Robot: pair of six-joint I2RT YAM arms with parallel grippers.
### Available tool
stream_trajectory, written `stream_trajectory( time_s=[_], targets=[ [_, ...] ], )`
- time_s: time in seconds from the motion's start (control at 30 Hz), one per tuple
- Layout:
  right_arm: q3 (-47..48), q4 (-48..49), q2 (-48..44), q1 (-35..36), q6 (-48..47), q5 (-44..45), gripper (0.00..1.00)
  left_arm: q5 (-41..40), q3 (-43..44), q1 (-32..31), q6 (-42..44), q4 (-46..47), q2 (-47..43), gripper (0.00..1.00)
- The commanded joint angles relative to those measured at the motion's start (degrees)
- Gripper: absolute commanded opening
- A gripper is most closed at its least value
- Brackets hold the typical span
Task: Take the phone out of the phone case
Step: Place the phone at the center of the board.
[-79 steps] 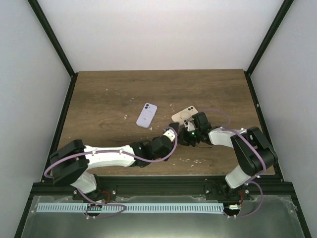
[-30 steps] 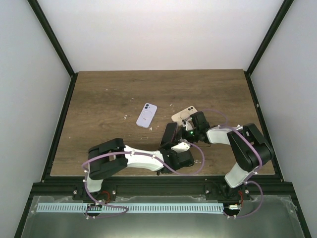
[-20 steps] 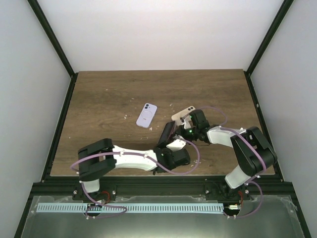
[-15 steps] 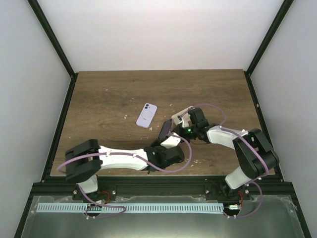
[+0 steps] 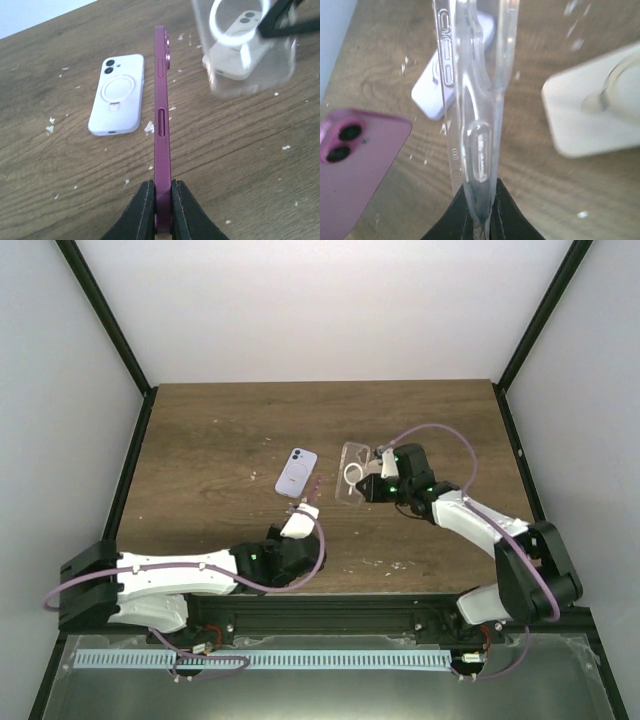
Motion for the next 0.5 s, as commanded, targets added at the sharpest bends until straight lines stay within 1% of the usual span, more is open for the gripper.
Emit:
stream_trajectory(
  time_s=[0.0,0.03,0.1,0.23,0.3,0.4,0.47],
  targets=[
    [5.2,-1.7,-6.3,-4.1,-9.4,7.4,0.01,-2.1,-1.9,0.3,-5.9,-2.4,-5.8,0.00],
    [5.8,-2.1,-7.8,-5.3,-11.3,7.8,0.01,-2.8,-2.1,0.3,-7.8,-4.7,-6.4,0.00],
    [6.3,-2.9,-11.7,-7.7,-15.4,8.4,0.01,-4.6,-1.4,0.3,-14.2,-13.1,-6.9,0.00],
    [7.6,-9.3,-14.6,-10.5,-24.0,8.2,0.01,-8.0,-0.4,1.1,-22.1,-23.4,-5.8,0.00],
    [6.1,-11.1,-16.9,-11.7,-25.7,6.9,0.01,-8.3,-0.1,2.7,-23.8,-25.6,-4.3,0.00],
    [2.4,-10.2,-20.3,-12.6,-25.3,5.6,0.01,-9.0,-0.3,5.9,-27.0,-27.3,-1.1,0.00],
    [0.4,-8.4,-21.6,-13.0,-25.4,5.1,0.01,-9.3,-0.1,8.3,-24.7,-25.8,2.2,0.00]
  ],
)
